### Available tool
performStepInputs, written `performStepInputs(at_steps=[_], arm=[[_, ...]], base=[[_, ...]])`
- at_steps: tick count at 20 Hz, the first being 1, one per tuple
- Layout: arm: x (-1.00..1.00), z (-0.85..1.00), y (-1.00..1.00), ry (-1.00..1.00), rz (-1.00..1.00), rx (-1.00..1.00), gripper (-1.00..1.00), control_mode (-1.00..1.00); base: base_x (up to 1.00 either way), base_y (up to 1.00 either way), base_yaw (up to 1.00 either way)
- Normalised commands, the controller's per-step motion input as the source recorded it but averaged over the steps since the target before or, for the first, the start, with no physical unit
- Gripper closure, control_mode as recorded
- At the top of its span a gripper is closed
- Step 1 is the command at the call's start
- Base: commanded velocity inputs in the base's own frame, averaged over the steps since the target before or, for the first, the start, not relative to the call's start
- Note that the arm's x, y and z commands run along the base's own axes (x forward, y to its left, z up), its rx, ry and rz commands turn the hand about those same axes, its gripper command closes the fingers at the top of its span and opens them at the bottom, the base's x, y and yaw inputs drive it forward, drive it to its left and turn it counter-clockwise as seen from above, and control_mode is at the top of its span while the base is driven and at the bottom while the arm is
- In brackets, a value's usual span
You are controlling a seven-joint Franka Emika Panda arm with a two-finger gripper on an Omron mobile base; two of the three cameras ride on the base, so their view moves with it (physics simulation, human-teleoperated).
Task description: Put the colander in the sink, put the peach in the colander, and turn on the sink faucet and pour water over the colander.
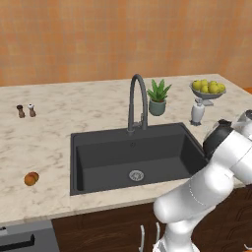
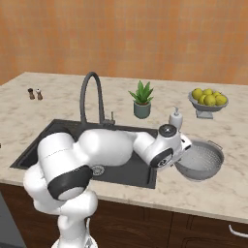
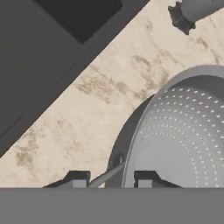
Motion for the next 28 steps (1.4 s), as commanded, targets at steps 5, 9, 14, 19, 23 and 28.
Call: performStepInputs(at_steps=[5,9,14,19,23,28], arm=[[-0.31,0.37,0.59,0.06,0.58,0.0,1.0,-1.0],[-0.37,0.46,0.61,0.09,0.65,0.0,1.0,-1.0],[-0.31,0.32,0.71,0.08,0.76,-0.08,1.0,-1.0],[-0.06,0.1,0.67,-0.01,0.84,-0.03,1.0,-1.0],[0.45,-0.09,0.25,-0.24,0.66,0.0,1.0,-1.0],[0.6,-0.16,0.04,-0.33,0.53,0.0,1.0,-1.0]], base=[[0.0,0.0,0.0],[0.0,0.0,0.0],[0.0,0.0,0.0],[0.0,0.0,0.0],[0.0,0.0,0.0],[0.0,0.0,0.0]])
